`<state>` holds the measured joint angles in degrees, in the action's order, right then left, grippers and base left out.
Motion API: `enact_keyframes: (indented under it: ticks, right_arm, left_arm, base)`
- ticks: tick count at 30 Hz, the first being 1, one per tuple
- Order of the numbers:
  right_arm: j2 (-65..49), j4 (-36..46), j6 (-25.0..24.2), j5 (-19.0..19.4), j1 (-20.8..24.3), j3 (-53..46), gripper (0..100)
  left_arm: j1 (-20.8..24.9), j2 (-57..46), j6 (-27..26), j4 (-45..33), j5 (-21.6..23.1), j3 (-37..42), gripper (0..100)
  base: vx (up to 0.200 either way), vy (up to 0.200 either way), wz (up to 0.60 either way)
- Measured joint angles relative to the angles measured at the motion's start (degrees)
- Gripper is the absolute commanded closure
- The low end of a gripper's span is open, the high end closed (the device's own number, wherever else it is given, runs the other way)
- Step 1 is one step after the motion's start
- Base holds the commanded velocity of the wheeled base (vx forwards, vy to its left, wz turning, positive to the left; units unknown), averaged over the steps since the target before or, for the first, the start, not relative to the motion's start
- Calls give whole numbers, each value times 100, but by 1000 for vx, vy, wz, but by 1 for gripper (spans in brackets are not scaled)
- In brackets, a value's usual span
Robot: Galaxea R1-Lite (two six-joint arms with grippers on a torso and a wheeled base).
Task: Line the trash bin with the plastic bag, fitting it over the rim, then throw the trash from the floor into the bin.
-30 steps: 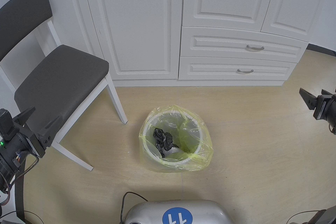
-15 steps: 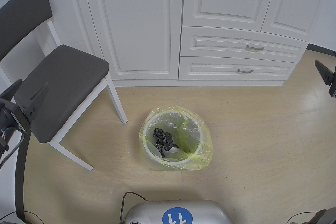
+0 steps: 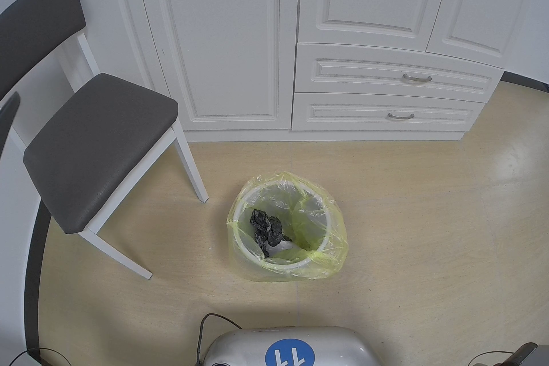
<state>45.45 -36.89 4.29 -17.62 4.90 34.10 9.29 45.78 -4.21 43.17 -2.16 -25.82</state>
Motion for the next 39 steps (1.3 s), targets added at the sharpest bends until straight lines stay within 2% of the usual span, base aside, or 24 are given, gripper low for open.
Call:
enact_keyframes:
  ticks: [3, 7, 12, 16, 25, 30, 35, 39]
  right_arm:
    - [-435, 222, 44, -1, -121, -17, 0]
    - [-1150, 912, 101, 16, -195, -37, 0]
    - [-2288, 2550, 134, 33, -215, 24, 0]
    - [-3191, 3596, 132, 27, -260, 165, 0]
    - [-4217, 3923, 117, -157, -419, 263, 0]
    - [-4387, 3945, 107, -223, -457, 173, 0]
    - [-4451, 3929, 74, -123, -469, -336, 0]
    - [-4470, 3773, -44, 10, -472, -1051, 0]
  left_arm:
    - [-9, -304, 2, -129, -16, -6, 0]
    - [-30, -641, 2, -435, -115, -48, 0]
    - [-59, -1069, 2, -1147, -407, -182, 0]
    - [-78, -1530, 2, -2202, -778, -433, 0]
    - [-216, -2927, -74, -4063, -1078, -890, 0]
    - [-433, -3583, 24, -4682, -1167, -987, 0]
    - [-717, -4057, 163, -4963, -1095, -496, 0]
    - [-825, -4297, 260, -4823, -1005, 199, 0]
  base:
    - [0, 0, 0]
    - [0, 0, 0]
    - [0, 0, 0]
    - [0, 0, 0]
    - [0, 0, 0]
    - [0, 0, 0]
    - [0, 0, 0]
    - [0, 0, 0]
